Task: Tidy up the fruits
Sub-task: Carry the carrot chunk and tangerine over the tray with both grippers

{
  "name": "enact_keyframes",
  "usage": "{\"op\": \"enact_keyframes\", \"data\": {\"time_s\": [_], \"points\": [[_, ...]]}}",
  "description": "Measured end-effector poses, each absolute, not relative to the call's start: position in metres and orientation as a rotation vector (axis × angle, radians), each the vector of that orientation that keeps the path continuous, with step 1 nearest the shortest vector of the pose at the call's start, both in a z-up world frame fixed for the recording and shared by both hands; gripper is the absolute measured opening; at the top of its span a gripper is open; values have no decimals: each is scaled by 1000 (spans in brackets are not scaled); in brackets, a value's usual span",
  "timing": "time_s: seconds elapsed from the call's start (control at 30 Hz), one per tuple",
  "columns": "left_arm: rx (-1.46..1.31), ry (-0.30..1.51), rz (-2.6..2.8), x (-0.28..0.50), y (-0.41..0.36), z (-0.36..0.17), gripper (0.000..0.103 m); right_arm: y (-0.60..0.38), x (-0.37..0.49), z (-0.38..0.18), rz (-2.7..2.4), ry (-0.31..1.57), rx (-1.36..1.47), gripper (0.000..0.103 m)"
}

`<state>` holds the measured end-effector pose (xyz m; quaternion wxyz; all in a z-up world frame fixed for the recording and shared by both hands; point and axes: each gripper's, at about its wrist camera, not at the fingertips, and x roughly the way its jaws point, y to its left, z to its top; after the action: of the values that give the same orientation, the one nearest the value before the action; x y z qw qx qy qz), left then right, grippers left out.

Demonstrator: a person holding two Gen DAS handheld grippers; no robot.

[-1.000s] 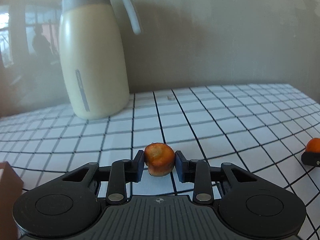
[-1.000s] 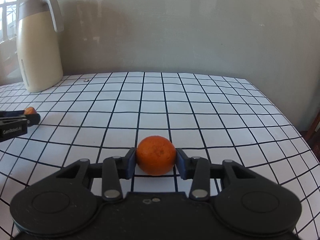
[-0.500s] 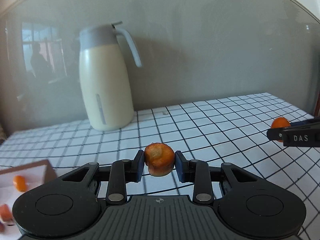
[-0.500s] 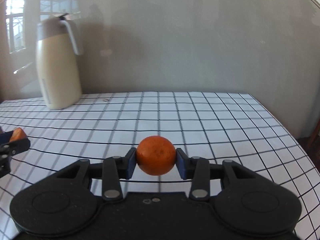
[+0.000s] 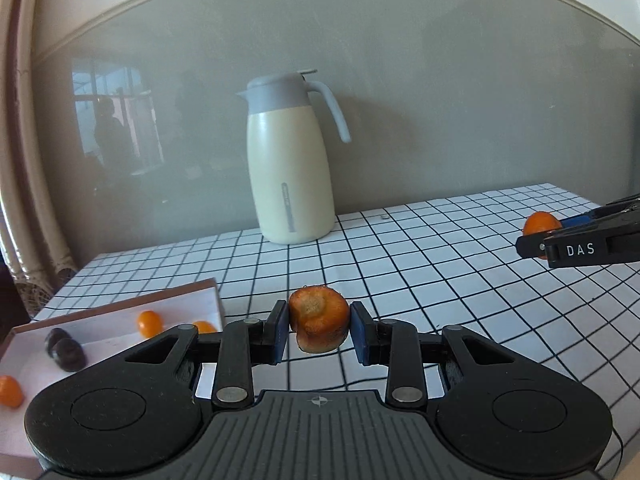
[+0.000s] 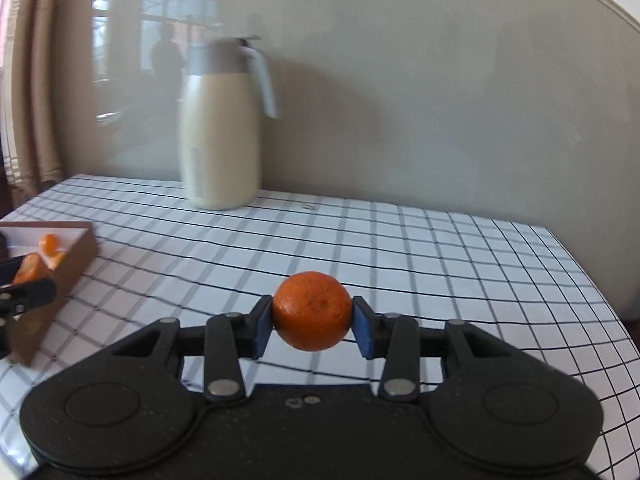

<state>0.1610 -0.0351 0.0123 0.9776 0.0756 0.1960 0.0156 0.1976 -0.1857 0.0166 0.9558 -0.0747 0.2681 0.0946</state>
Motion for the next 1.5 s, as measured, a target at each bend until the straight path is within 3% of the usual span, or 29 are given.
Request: {"op": "enact_keyframes", "data": {"time_s": [0.73, 1.5], "points": [[78, 342, 236, 48, 75, 17, 33, -52, 123, 11, 496, 514, -285, 33], [8, 340, 391, 26, 158, 10, 33, 17, 107, 11, 639, 462, -312, 33]]}}
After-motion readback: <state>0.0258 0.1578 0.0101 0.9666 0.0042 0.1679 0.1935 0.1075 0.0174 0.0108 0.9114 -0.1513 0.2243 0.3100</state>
